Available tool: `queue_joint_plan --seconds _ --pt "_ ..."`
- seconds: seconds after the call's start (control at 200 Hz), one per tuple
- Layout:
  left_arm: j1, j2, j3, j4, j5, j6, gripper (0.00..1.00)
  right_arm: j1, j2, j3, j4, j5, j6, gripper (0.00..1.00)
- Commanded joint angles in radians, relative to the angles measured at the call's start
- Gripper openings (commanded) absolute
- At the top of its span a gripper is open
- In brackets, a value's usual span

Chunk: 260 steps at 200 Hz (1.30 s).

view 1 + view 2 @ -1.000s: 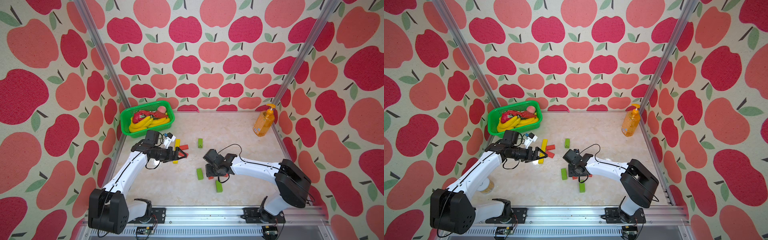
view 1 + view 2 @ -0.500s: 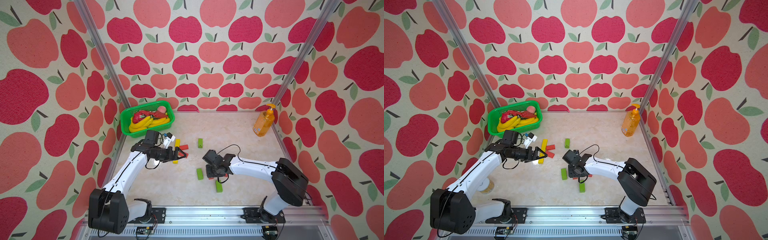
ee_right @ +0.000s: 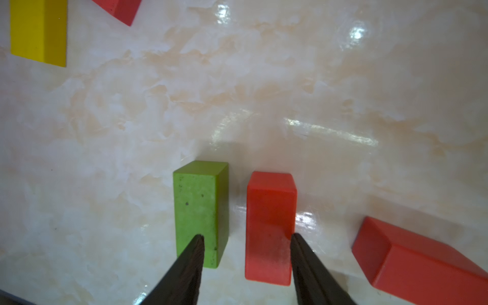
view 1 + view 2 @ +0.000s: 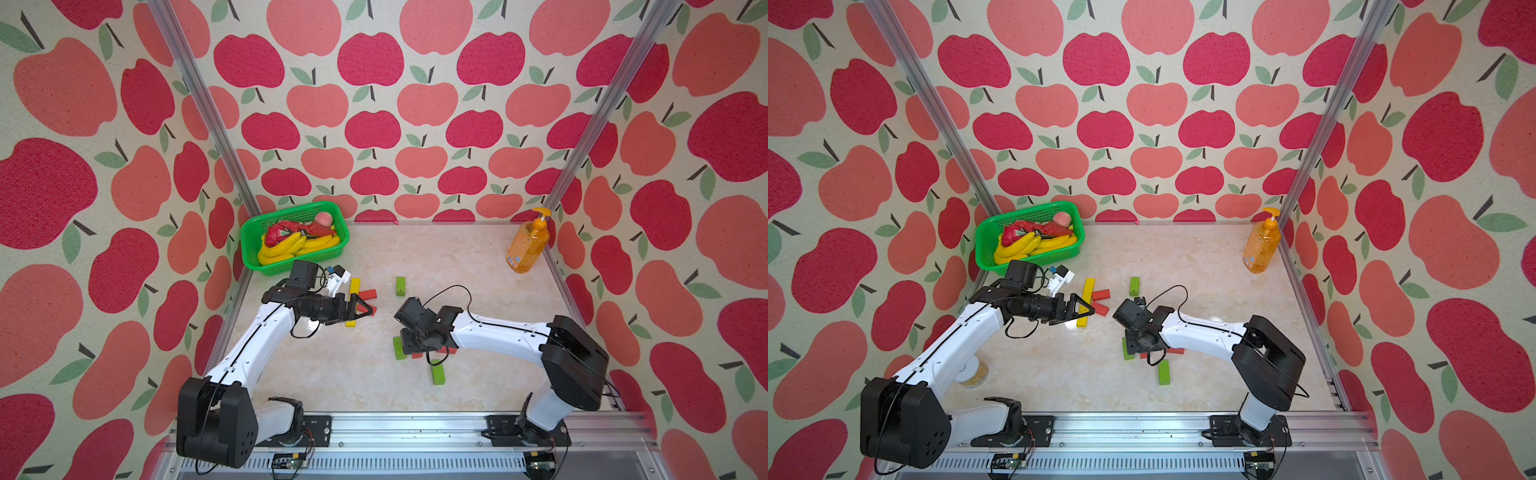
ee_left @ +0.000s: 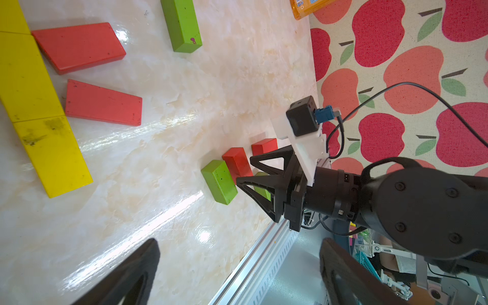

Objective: Assemble the letter k with building blocks
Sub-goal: Pick up the building block from the center of the board.

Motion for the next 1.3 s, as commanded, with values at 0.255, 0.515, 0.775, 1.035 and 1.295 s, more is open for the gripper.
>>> queue_joint_plan --seconds 0.255,0.515,0.775,1.035,1.295 --pt "0.008 -0.001 -0.004 -0.022 -0.005 0.012 0.98 0.032 0.101 0.102 -0.093 0.012 -0.024 0.57" --pt "0.010 0.003 -0.005 -0.023 -0.008 0.010 0.98 0.033 0.109 0.095 -0.063 -0.016 -0.039 0.55" --pt "0.017 0.012 -0.005 -0.023 -0.010 0.007 0.98 0.036 0.114 0.100 -0.054 -0.030 -0.052 0.55" --pt "0.020 0.020 -0.005 -0.025 -0.014 0.007 0.98 0.039 0.137 0.107 -0.044 -0.048 -0.062 0.56" --pt "0.020 0.028 -0.004 -0.028 -0.018 0.006 0.98 0.041 0.170 0.123 -0.045 -0.066 -0.073 0.51"
